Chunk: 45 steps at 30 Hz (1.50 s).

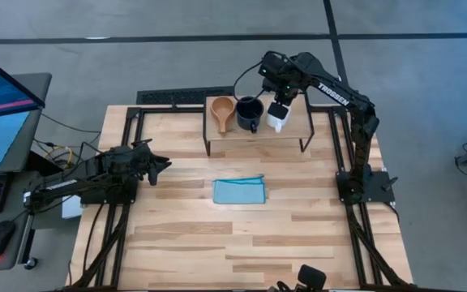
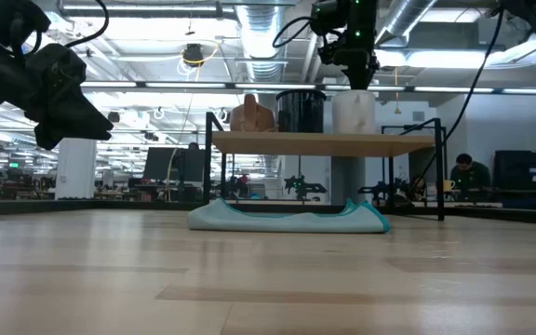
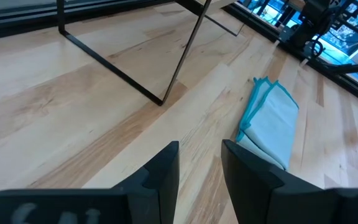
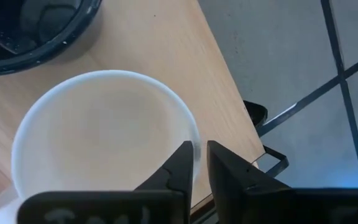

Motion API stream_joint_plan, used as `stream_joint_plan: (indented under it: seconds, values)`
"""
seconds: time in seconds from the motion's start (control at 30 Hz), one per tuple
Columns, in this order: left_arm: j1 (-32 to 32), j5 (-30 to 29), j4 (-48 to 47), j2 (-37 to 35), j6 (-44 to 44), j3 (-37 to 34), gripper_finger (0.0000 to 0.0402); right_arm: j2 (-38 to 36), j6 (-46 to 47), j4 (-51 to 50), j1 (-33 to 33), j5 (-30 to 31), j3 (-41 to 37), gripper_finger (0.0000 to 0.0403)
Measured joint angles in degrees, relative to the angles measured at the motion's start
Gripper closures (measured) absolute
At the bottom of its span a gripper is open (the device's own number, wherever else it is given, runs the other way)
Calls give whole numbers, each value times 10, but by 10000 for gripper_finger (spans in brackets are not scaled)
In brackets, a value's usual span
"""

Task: Stack small to large cups/mugs on shelf
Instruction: Put the white mug on the shelf, then return to Home Position

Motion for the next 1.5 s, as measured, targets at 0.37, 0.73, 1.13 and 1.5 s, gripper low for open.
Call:
stream_joint_plan:
  seconds: [0.37, 0.73, 1.13, 1.5]
  values:
    - [0, 4, 0, 0, -3, 0, 292, 0, 0, 0, 0, 0, 0, 308]
    - [0, 4, 0, 0, -2, 0, 292, -16, -19, 0, 0, 1, 0, 267]
    - [0, -12, 0, 0, 1, 0, 292, -97, 33, 0, 14, 10, 0, 258]
    - [0, -83, 5, 0, 1, 0, 292, -210, 89, 24, 111, -90, 0, 317]
